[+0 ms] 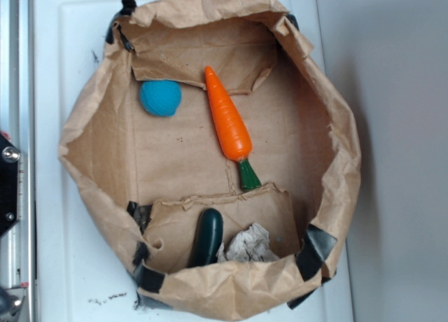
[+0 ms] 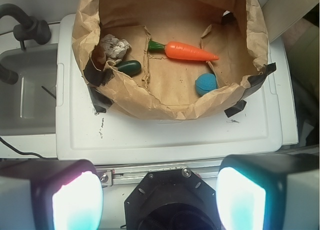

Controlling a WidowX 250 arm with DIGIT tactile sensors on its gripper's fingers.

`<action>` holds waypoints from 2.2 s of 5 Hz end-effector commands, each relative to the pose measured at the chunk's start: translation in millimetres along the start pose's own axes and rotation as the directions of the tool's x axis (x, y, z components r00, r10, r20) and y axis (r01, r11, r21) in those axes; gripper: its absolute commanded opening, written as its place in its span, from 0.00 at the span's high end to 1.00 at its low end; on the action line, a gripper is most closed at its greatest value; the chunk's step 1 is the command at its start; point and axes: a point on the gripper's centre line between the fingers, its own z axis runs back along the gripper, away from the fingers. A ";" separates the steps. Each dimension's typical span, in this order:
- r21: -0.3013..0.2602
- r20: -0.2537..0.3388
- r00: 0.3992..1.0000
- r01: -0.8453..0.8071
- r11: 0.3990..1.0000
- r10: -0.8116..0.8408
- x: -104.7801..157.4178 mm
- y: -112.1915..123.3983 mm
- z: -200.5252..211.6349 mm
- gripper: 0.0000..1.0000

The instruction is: Grab the carrot.

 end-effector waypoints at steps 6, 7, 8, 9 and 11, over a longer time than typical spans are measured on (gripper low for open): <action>-0.049 -0.039 0.935 0.351 0.935 -0.353 117.1 22.2 -63.7 0.00; -0.022 -0.107 0.950 0.292 0.956 -0.293 140.9 42.9 -74.0 0.00; -0.022 -0.107 0.950 0.292 0.956 -0.293 140.9 42.9 -74.0 0.00; -0.022 -0.107 0.950 0.292 0.956 -0.293 140.9 42.9 -74.0 0.00; -0.080 -0.123 0.879 0.454 0.887 -0.461 142.3 56.6 -95.5 0.00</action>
